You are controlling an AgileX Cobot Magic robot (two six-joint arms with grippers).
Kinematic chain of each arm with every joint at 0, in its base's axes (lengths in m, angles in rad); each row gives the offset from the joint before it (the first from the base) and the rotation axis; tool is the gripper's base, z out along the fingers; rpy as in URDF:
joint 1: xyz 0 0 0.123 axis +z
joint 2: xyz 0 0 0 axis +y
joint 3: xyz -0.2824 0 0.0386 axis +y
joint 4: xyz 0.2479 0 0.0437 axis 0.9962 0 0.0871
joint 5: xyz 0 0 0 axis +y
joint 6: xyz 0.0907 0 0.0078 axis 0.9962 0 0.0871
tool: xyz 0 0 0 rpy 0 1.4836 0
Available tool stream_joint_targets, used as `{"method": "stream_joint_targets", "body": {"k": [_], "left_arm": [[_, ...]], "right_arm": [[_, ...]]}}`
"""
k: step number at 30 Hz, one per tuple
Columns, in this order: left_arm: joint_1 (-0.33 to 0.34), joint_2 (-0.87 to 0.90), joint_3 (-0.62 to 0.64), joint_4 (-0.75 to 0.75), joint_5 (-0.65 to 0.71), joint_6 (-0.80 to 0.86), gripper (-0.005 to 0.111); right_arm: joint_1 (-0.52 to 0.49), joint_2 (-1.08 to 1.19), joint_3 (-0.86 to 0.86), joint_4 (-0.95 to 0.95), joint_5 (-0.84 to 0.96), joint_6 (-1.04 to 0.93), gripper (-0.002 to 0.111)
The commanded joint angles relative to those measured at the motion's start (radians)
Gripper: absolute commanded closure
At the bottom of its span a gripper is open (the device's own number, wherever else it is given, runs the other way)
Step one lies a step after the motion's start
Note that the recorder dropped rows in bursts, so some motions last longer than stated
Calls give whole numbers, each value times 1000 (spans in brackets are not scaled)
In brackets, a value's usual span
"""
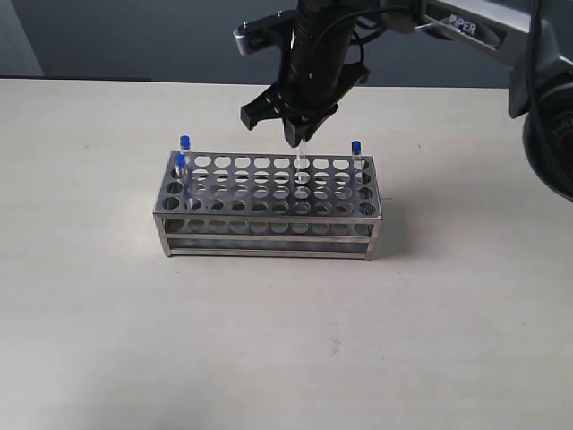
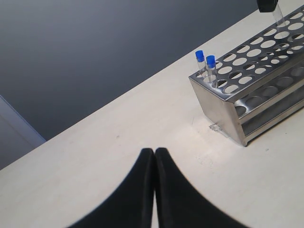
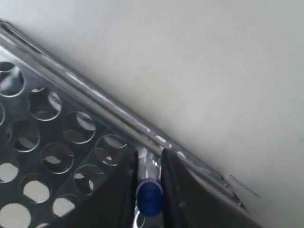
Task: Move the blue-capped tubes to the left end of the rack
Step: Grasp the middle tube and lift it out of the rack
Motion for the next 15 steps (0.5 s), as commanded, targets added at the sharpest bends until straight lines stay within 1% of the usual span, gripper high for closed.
{"method": "stream_joint_targets", "body": {"k": [1,10,15], "left_arm": [[-4,3,-5,-3,-5,-5,106],[-4,3,-5,-3,-5,-5,106],[-4,3,-5,-3,-5,-5,106]], "right_arm": [[-3,-82,3,-9,0,-6,108],[0,-191,3,19,0,-6,108],[48,-218,3,60,0,-67,108]]}}
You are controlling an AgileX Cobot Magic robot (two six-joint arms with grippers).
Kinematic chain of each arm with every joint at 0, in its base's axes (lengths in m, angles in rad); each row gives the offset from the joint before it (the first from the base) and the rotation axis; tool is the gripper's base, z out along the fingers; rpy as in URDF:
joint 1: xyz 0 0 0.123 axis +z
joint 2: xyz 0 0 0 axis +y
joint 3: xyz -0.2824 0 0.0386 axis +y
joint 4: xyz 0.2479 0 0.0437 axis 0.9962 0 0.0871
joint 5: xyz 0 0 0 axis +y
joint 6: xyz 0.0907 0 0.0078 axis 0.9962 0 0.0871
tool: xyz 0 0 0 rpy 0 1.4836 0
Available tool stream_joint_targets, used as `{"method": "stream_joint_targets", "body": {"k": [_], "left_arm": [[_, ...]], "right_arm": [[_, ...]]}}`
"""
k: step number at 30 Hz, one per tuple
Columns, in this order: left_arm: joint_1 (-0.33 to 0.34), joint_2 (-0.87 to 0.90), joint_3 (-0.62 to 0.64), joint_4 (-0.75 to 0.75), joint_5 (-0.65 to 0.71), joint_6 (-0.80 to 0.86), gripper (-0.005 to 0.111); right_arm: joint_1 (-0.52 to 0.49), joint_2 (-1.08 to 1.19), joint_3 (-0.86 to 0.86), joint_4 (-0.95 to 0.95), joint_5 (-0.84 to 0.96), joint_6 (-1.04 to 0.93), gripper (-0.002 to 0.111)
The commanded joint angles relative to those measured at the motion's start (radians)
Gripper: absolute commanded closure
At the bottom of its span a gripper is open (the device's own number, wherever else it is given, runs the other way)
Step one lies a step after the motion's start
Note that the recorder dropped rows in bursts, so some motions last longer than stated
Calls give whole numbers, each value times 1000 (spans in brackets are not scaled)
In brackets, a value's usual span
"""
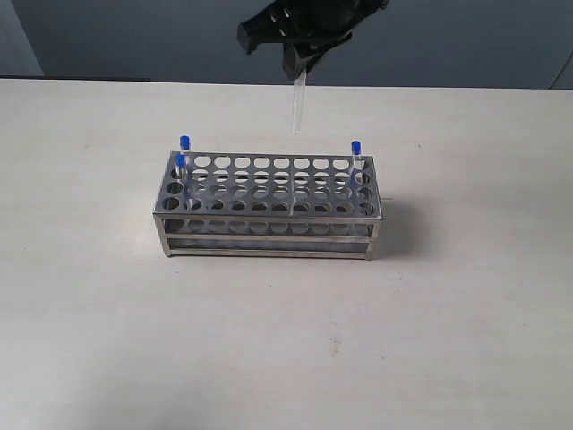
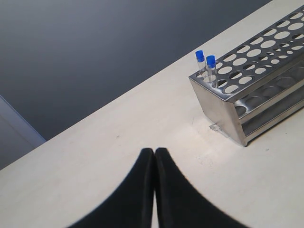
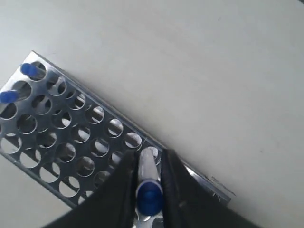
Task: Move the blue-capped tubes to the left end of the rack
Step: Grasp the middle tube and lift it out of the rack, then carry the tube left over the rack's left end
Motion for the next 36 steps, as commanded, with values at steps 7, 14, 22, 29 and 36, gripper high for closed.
{"method": "stream_joint_targets", "body": {"k": [7,14,22,29,36], "left_arm": [[-4,3,-5,-3,-5,-5,106],[-4,3,-5,-1,-7,-5,106],[-4,3,-5,-1,-7,-5,106],[-4,3,-5,-1,-7,-5,106],[-4,3,-5,-1,-7,-5,106]], "right_arm": [[163,-9,3,83,-2,-129,108],[245,45,3,83,-2,-170,108],[252,92,-39,90,-39,-200,108],[253,118,-125,109,-79,-220,108],[246,167,-135,103,-104,-244,108]]}}
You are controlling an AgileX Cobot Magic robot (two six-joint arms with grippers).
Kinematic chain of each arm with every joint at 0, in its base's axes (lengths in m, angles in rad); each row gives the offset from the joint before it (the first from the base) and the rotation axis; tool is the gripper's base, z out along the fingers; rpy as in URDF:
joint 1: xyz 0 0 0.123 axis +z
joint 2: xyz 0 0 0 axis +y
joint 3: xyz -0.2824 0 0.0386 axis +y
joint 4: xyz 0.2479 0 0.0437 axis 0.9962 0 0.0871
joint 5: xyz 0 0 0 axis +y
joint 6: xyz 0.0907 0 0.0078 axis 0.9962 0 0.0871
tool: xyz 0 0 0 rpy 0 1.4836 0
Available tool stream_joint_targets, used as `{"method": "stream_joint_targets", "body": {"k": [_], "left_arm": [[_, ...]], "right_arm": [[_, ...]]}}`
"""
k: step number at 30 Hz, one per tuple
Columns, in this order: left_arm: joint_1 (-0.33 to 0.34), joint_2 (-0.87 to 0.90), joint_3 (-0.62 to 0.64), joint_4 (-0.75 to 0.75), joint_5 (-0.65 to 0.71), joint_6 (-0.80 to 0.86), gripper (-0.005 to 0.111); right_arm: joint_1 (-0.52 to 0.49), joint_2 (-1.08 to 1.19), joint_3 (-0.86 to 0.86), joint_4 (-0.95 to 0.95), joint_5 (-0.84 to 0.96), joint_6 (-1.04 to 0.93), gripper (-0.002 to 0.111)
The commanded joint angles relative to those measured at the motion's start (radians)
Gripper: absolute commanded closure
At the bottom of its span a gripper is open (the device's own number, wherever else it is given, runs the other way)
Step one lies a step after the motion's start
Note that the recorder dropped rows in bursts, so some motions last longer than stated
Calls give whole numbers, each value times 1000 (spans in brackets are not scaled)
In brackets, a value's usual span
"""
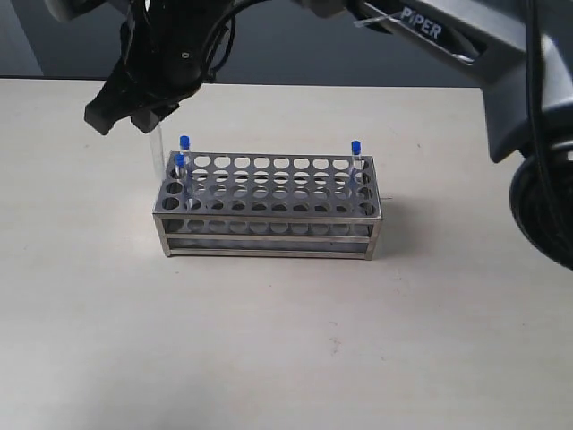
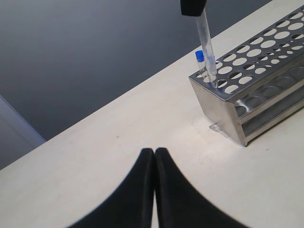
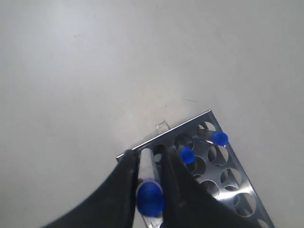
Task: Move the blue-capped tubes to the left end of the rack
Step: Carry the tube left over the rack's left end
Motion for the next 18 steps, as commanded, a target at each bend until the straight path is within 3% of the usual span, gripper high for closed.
{"method": "stream_joint_targets", "body": {"k": [1,18], "left_arm": [[-4,3,-5,-1,-7,-5,106],[-4,3,-5,-1,-5,-5,106]], "right_arm": [[-9,34,-6,-16,-11,-13,108],[-10,108,-6,-52,-21,-13,108]]}}
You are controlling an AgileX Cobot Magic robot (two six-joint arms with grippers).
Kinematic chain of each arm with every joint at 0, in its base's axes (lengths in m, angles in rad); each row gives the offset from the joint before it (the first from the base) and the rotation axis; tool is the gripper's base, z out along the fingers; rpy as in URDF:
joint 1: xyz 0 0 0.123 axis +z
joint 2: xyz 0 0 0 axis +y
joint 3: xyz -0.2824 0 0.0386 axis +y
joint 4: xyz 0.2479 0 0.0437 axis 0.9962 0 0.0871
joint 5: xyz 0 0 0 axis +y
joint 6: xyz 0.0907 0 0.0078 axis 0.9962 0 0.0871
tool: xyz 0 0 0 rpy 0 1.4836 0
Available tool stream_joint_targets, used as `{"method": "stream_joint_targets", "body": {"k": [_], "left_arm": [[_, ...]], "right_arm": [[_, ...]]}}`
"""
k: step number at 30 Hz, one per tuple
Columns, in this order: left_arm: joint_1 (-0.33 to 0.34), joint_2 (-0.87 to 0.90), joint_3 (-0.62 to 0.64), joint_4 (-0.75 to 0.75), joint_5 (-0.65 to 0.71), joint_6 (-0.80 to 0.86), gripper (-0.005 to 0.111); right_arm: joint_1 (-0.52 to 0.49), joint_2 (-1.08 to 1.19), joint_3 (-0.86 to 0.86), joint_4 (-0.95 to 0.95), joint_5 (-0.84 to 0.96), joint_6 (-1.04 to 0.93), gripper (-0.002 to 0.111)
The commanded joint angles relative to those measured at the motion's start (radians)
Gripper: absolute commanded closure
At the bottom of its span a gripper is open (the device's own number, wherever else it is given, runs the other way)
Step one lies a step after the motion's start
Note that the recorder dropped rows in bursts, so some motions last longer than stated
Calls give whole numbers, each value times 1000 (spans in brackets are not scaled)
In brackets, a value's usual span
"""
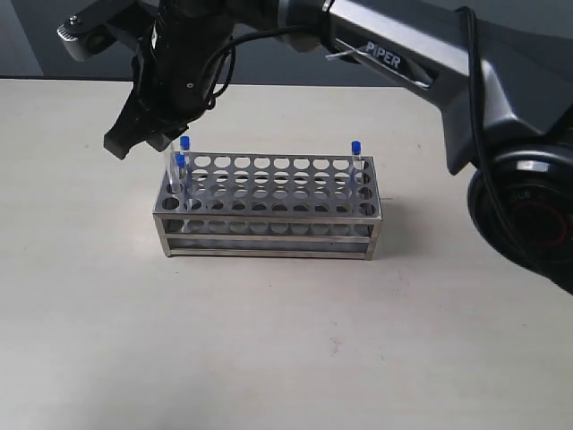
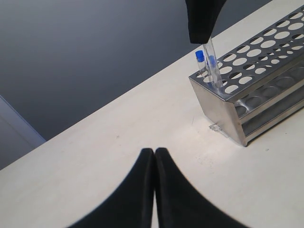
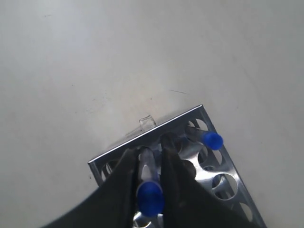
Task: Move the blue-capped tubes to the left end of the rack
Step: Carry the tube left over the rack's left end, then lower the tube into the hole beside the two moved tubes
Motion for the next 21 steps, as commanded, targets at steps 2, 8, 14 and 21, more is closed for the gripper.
{"method": "stream_joint_targets", "body": {"k": [2,8,14,21], "left_arm": [[-4,3,-5,-1,-5,-5,106],[-4,3,-5,-1,-5,-5,106],[-4,3,-5,-1,-5,-5,106],[-4,3,-5,-1,-5,-5,106]], "right_arm": [[-6,51,-3,11,9,-7,108],[-6,79,-3,24,-6,4,108],[-6,79,-3,53,4,4,108],[-6,79,-3,53,39,4,108]]}}
